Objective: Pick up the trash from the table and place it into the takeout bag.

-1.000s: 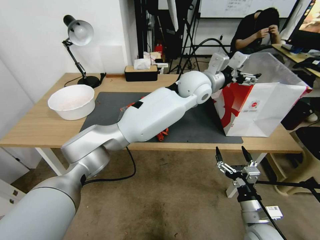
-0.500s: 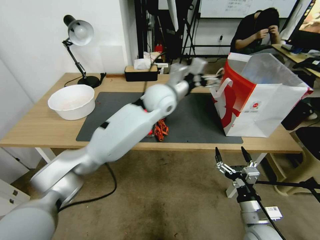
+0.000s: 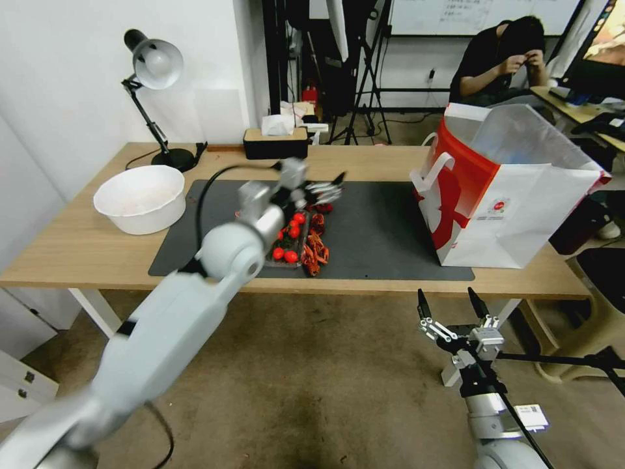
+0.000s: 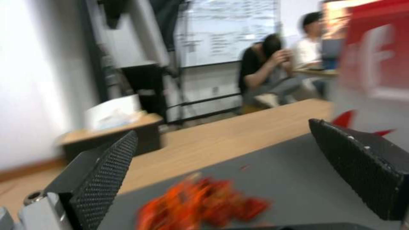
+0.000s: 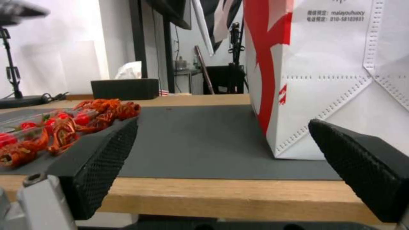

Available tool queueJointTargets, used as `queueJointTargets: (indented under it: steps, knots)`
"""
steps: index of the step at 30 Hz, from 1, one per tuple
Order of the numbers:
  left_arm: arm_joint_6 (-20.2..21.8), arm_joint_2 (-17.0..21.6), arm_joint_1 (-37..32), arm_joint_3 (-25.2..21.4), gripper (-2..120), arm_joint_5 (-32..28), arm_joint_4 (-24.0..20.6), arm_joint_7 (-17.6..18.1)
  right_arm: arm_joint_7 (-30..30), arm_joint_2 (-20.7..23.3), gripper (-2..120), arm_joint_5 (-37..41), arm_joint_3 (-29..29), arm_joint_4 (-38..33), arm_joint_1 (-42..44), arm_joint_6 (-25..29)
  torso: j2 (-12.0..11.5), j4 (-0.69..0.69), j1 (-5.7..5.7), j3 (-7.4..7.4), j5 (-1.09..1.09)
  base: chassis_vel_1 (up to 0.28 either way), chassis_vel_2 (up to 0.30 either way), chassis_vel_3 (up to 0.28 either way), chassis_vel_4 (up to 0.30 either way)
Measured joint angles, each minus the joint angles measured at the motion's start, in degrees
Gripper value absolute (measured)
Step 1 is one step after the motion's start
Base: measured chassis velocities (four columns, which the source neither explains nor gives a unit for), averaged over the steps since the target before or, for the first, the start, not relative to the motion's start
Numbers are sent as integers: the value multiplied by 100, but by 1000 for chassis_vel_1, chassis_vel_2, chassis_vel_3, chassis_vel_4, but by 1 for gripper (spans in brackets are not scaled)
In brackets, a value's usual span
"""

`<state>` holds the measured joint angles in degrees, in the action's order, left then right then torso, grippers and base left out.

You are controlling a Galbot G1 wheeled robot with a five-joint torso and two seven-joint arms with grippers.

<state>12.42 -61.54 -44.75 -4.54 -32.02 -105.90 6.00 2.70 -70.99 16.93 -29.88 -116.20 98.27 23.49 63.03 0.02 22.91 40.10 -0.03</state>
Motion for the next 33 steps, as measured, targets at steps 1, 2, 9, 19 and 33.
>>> queueJointTargets:
  steps: [1, 2, 9, 19, 33]
  knots:
    - [-75, 45, -273, -184, 100, 90, -88, 84, -1, 23, 100, -4, 15, -11, 3, 0, 0, -1, 0, 0, 3, 0, 0, 0, 0]
    - [-133, 64, -456, -298, 100, 179, -140, 158, -2, 36, 100, -8, 20, -19, 2, -1, 0, -1, 0, 0, 2, 0, 0, 0, 0]
    - [-602, -12, -1424, -917, 100, 889, -378, 744, -4, 50, 100, -15, 48, -44, -8, -13, 0, -2, 0, 0, 2, 0, 0, 0, 0]
    - [-1125, -261, -2869, -1828, 100, 1238, -726, 897, -4, 92, 100, -15, 74, -106, 4, -16, 0, -2, 0, 0, 3, 0, 0, 0, 0]
    - [-2012, -684, -4623, -2439, 100, 1497, -899, 840, 21, 202, 100, 33, 187, -62, -116, -44, 0, -1, 0, 0, 3, 0, 0, 0, 0]
